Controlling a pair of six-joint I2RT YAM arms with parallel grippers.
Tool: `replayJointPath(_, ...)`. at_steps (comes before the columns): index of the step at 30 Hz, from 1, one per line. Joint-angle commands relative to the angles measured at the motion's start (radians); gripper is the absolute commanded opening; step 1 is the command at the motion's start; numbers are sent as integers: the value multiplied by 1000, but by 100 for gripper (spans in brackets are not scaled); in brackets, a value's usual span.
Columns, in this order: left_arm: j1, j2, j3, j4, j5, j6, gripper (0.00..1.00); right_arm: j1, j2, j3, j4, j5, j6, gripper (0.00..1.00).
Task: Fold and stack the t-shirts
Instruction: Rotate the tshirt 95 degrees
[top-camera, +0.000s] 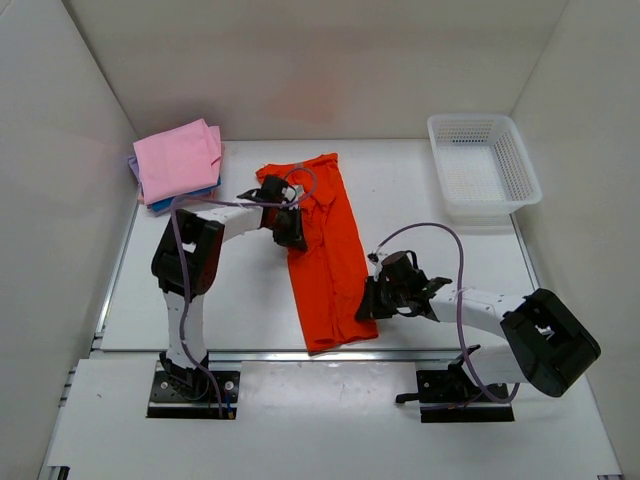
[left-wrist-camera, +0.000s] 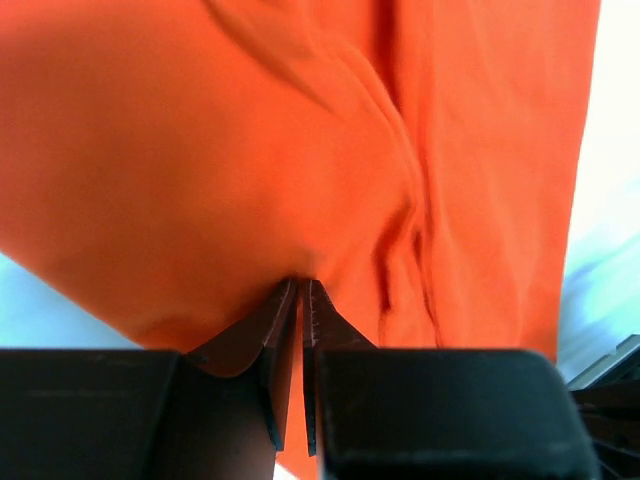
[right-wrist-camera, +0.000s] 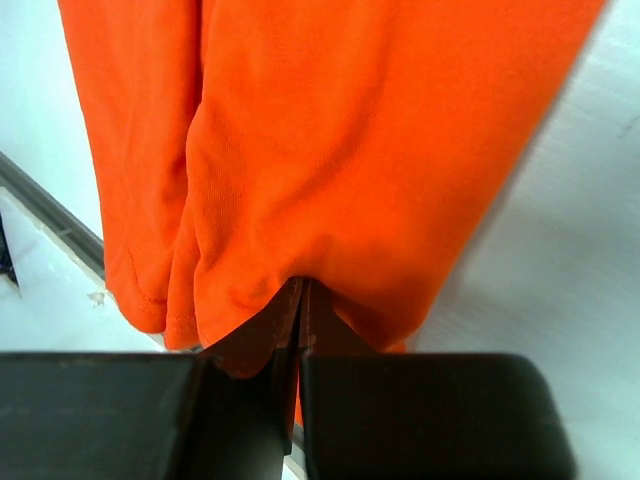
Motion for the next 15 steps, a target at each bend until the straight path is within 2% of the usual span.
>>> replayJointPath(1, 75, 148, 129, -178, -124, 118, 21, 22, 27, -32, -100, 2, -21, 0)
replayJointPath(3, 92, 218, 240, -250, -98, 134, 20, 46, 29, -36, -105, 9, -7, 0)
replayJointPath(5, 97, 297, 405, -316, -108, 135, 20, 44, 27, -45, -100, 3, 4, 0)
replayJointPath(8, 100, 366, 566, -397, -138, 131, 21, 22, 21, -51, -82, -23, 26, 0)
replayJointPath(12, 115, 400, 647, -488, -106, 149, 20, 8, 29, -22, -97, -30, 11, 0)
replayJointPath(15, 102, 336, 538, -508, -100, 189, 17, 13, 36, -7, -106, -40, 8, 0)
